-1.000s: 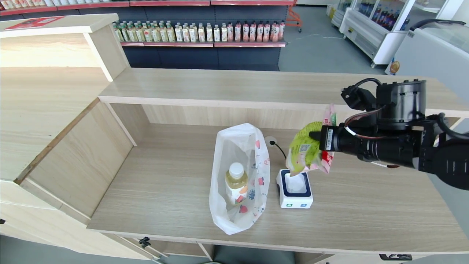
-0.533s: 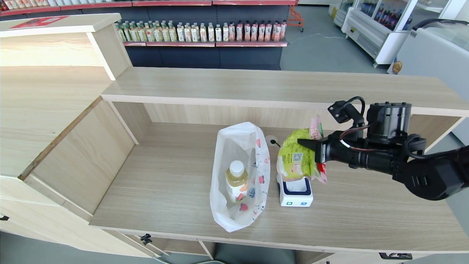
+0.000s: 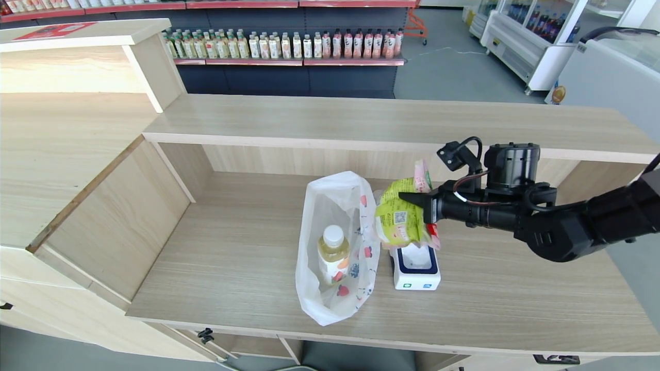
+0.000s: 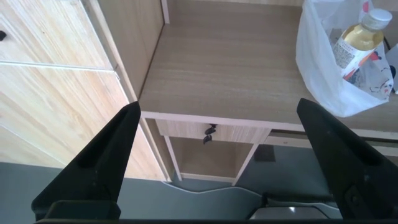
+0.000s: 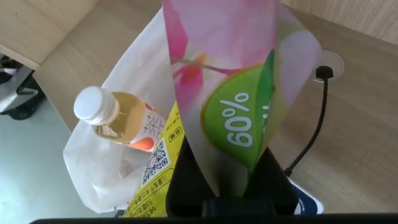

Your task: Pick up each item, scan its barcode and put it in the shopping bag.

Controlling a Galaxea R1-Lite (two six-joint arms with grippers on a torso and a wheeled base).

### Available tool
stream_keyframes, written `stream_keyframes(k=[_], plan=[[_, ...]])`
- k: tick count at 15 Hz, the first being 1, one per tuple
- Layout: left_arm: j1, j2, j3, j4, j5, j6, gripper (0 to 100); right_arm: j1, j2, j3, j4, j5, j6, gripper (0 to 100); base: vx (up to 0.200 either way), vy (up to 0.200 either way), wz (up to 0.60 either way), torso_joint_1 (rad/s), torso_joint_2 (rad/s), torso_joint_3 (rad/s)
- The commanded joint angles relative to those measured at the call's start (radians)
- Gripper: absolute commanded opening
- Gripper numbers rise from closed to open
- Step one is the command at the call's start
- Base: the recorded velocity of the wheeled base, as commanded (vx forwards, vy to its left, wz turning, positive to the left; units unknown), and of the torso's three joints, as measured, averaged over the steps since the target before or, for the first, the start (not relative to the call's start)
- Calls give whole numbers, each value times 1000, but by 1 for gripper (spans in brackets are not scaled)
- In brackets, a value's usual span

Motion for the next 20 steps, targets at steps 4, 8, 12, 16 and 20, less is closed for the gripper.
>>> stream_keyframes(k=[4, 8, 12, 16, 20], plan=[[0, 0, 0, 0, 0, 0, 100, 57, 181, -193, 8, 81, 11, 0, 0, 0, 0, 0, 0, 0], [0, 0, 0, 0, 0, 0, 100, 79, 290, -305, 8, 88, 6, 0, 0, 0, 0, 0, 0, 0], [0, 0, 0, 0, 0, 0, 100, 89, 370, -375, 13, 110, 0, 0, 0, 0, 0, 0, 0, 0], [0, 0, 0, 0, 0, 0, 100, 109, 422, -434, 26, 110, -2, 0, 0, 0, 0, 0, 0, 0], [0, 0, 0, 0, 0, 0, 100, 108, 445, -466, 62, 108, -34, 0, 0, 0, 0, 0, 0, 0]])
